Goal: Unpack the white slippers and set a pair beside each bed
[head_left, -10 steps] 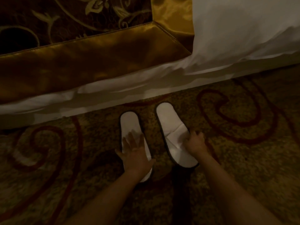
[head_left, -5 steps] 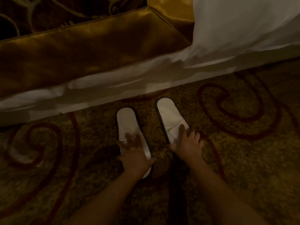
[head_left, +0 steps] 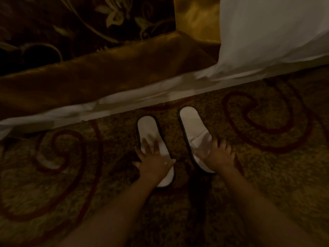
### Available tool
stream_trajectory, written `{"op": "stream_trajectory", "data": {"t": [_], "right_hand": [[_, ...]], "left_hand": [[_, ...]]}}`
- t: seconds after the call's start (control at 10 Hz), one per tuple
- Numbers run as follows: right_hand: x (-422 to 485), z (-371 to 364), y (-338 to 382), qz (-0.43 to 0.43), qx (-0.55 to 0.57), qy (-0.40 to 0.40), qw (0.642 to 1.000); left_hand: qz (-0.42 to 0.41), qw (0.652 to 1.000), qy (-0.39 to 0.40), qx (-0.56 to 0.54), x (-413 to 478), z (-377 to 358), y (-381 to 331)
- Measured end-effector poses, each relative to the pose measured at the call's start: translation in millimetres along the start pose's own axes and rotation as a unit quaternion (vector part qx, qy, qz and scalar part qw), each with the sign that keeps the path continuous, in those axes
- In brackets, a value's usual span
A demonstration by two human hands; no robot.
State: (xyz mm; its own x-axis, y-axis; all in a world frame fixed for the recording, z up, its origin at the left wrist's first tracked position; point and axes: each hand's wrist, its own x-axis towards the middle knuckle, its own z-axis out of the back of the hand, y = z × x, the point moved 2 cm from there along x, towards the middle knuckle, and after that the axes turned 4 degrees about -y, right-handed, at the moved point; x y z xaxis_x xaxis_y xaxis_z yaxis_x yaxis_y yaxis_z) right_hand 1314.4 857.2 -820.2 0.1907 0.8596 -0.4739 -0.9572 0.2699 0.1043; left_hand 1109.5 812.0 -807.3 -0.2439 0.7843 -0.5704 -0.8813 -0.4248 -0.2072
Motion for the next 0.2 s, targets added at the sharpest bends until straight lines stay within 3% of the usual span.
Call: {"op": "stream_trajectory", "data": {"t": [0.2], "right_hand": [[-65, 144, -34, 0.035, 0.117, 0.119, 0.985]], "left_hand": [[0.018, 0.997, 0.077, 0.024, -58, 104, -2]]}}
